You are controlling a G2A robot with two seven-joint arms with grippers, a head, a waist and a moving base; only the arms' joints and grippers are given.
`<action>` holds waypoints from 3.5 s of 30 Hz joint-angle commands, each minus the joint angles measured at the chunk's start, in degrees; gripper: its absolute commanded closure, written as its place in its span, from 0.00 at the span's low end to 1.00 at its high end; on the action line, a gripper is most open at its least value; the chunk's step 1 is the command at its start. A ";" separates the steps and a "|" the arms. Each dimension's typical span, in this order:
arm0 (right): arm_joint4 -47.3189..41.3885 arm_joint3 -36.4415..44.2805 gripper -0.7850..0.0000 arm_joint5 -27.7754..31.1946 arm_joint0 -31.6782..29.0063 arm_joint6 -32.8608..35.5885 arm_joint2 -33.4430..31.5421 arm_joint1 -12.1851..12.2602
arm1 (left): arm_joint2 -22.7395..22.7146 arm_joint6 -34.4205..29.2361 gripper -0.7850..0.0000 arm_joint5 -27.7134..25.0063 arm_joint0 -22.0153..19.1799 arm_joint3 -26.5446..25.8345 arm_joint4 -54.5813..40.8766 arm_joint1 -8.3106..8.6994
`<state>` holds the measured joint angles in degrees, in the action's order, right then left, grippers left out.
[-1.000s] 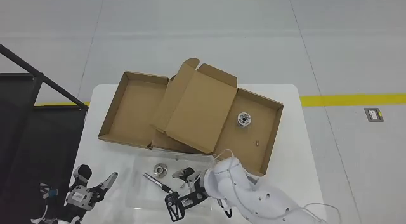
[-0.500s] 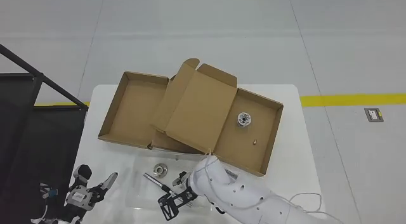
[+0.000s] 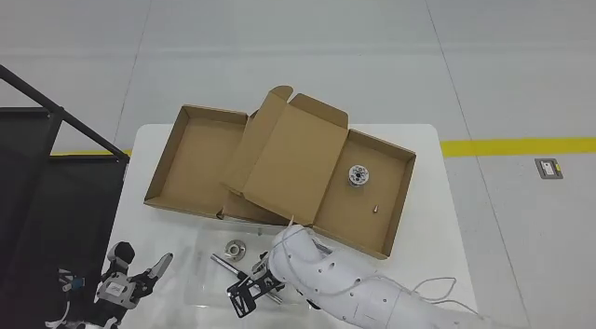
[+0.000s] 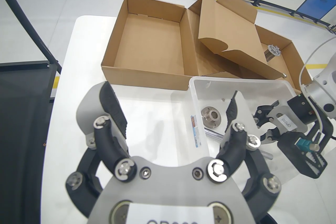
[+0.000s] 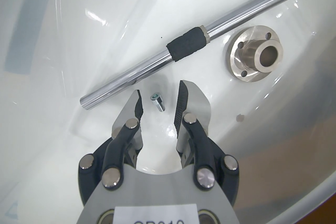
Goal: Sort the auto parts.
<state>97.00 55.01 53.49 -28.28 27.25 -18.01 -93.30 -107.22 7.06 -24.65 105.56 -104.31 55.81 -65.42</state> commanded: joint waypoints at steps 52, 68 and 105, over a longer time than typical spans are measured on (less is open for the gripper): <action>14.88 31.67 1.00 -17.90 -18.73 -36.25 -25.94 13.82 | 0.00 0.00 0.00 0.00 0.00 0.00 0.00 0.00; 11.74 35.25 1.00 -23.66 -29.85 -66.27 -42.47 18.69 | 0.00 0.00 0.00 0.00 0.00 0.00 0.00 0.00; 5.01 21.81 0.61 -22.33 -32.36 -11.26 -53.37 20.30 | 0.00 0.00 0.00 0.00 0.00 0.00 0.00 0.00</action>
<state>101.77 76.65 31.39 -60.52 16.29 -71.20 -73.09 -107.22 7.06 -24.65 105.56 -104.31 55.81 -65.42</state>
